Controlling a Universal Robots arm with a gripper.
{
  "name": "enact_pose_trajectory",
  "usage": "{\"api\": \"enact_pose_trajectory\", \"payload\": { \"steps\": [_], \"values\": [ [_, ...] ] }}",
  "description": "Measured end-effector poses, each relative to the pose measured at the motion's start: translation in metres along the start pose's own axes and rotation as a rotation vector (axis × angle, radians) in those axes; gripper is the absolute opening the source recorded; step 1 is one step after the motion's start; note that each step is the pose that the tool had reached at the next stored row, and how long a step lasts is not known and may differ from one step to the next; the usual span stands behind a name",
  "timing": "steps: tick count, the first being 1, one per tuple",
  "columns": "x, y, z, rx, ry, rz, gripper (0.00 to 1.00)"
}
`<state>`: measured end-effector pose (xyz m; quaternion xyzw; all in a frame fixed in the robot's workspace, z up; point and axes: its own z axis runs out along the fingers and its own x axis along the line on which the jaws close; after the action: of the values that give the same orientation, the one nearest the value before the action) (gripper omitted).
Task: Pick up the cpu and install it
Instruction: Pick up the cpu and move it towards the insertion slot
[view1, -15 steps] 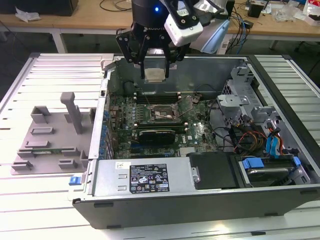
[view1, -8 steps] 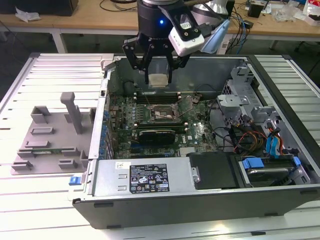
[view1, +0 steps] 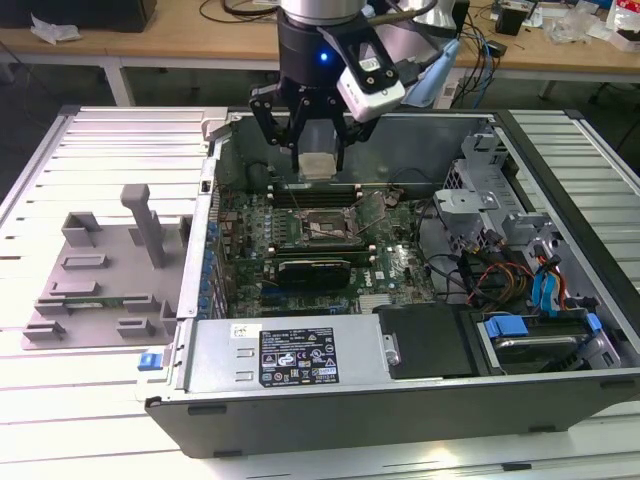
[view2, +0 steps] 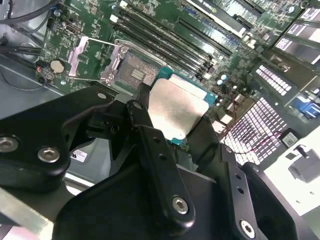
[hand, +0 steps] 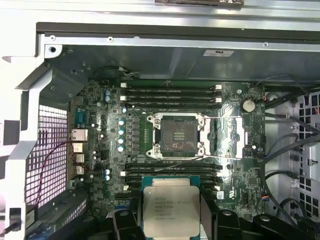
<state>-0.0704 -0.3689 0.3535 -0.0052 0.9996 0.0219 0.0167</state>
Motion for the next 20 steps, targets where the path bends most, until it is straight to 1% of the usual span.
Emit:
{"api": "enact_pose_trajectory", "payload": {
  "steps": [5,6,7,9,12,14,17,20],
  "values": [
    [-0.0033,0.0039,0.0091,0.0,0.0005,0.0,0.55],
    [-0.0045,0.0053,0.0129,-0.0001,0.0005,0.0,0.55],
    [-0.0063,0.0063,0.019,-0.0001,0.0008,0.0,0.55],
    [-0.0084,0.0068,0.0263,-0.0001,0.0007,0.0,0.55],
    [-0.0102,0.009,0.0307,-0.0001,0.0008,0.0,0.55],
    [-0.0107,0.0131,0.0348,-0.0001,0.0015,0.0,0.55],
    [-0.012,0.0165,0.0381,-0.0001,0.0017,0.0,0.55],
    [-0.014,0.0183,0.0446,-0.0001,0.0017,0.0,0.55]
  ]
}}
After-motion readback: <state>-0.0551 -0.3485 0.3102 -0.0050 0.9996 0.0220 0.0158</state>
